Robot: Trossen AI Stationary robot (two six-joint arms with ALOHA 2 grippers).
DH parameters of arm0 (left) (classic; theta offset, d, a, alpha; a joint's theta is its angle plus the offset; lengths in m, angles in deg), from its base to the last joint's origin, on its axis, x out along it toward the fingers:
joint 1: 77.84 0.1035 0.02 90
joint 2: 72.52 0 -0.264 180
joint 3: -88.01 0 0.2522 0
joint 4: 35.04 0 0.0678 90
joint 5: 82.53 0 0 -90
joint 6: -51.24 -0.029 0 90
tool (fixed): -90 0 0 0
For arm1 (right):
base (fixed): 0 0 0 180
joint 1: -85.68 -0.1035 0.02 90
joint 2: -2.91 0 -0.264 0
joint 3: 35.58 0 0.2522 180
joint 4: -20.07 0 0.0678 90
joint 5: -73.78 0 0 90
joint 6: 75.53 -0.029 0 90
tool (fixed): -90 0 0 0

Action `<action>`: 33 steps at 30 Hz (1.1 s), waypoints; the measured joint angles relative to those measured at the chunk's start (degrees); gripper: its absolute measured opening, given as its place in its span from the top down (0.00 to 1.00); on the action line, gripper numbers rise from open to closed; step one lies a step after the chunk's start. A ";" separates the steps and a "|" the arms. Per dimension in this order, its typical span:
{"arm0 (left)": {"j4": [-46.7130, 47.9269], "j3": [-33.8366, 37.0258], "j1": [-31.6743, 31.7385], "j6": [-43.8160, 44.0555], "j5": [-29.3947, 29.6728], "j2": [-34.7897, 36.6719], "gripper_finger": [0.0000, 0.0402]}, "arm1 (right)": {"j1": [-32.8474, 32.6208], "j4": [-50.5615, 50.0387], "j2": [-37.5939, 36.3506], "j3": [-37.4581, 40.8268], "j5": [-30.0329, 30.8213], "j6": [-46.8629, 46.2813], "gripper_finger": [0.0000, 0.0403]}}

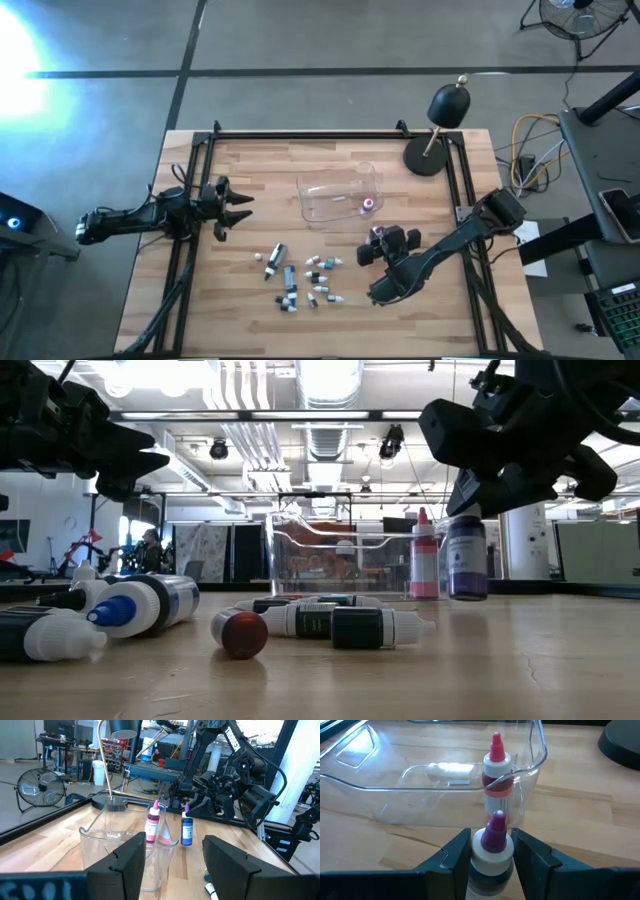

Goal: Pick & Place food coloring
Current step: Put the large violet food coloring bottle into the transparent bin

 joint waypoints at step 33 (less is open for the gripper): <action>0.02 -0.01 -0.01 0.01 0.00 0.00 0.57 | 0.18 -5.22 -4.65 -7.34 -9.45 13.41 0.62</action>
